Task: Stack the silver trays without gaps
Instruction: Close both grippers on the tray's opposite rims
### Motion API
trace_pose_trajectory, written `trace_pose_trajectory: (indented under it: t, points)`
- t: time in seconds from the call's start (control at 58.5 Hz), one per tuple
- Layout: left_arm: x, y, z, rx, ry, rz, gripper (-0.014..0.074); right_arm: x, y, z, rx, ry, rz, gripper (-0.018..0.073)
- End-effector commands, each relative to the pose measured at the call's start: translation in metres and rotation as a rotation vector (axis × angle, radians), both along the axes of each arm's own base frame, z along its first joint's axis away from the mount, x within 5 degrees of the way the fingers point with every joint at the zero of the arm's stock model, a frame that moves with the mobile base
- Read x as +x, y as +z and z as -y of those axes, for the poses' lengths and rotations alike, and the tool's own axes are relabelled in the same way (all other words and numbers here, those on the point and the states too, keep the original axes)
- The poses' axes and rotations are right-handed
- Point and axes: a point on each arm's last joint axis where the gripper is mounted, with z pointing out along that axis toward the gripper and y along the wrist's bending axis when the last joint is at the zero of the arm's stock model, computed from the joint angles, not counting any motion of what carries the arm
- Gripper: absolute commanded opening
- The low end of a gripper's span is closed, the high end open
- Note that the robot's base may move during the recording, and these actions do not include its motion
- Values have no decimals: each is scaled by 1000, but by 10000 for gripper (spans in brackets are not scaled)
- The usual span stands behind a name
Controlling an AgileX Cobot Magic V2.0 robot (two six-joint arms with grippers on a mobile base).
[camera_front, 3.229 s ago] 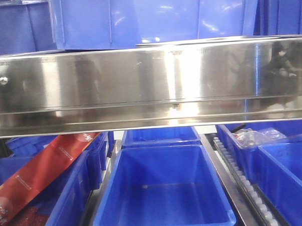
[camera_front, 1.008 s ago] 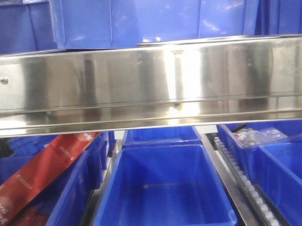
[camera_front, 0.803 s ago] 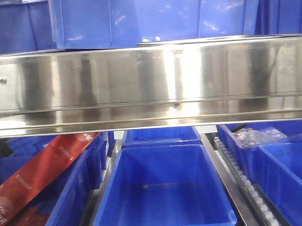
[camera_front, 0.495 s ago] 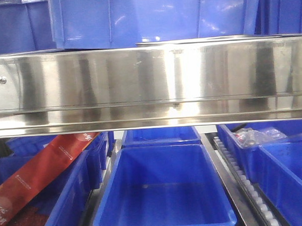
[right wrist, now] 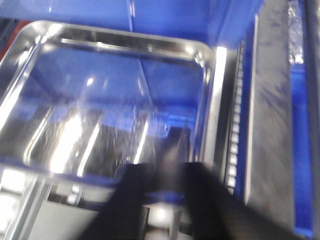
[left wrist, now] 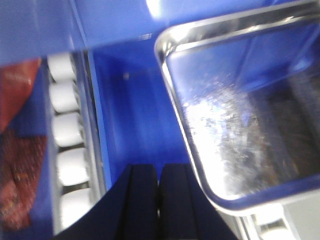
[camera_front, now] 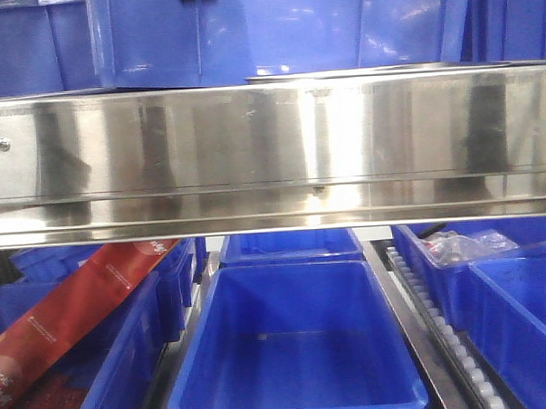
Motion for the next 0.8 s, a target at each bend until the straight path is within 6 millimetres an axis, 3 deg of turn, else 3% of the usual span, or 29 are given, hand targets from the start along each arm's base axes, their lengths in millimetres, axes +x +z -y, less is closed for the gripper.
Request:
trace_pose_trajectory:
  t: [0.0, 0.068, 0.239, 0.376, 0.615, 0.786]
  points:
    - [0, 0, 4, -26, 6, -6, -15, 8, 0, 0, -1, -8, 39, 336]
    - [3, -3, 7, -36, 1, 0, 13, 13, -6, 0, -2, -9, 30, 418]
    - [8, -6, 14, -74, -15, 35, 216, 30, -24, -2, -4, -13, 1, 349]
    - [13, -13, 20, -95, -23, 37, 365, 40, -39, -2, -7, -15, -28, 346]
    - [20, -41, 31, -96, -21, -49, 388, 54, -60, -4, -10, -19, -67, 346]
    - [23, -46, 35, -112, -27, -39, 388, 62, -72, -1, -26, -27, -78, 346]
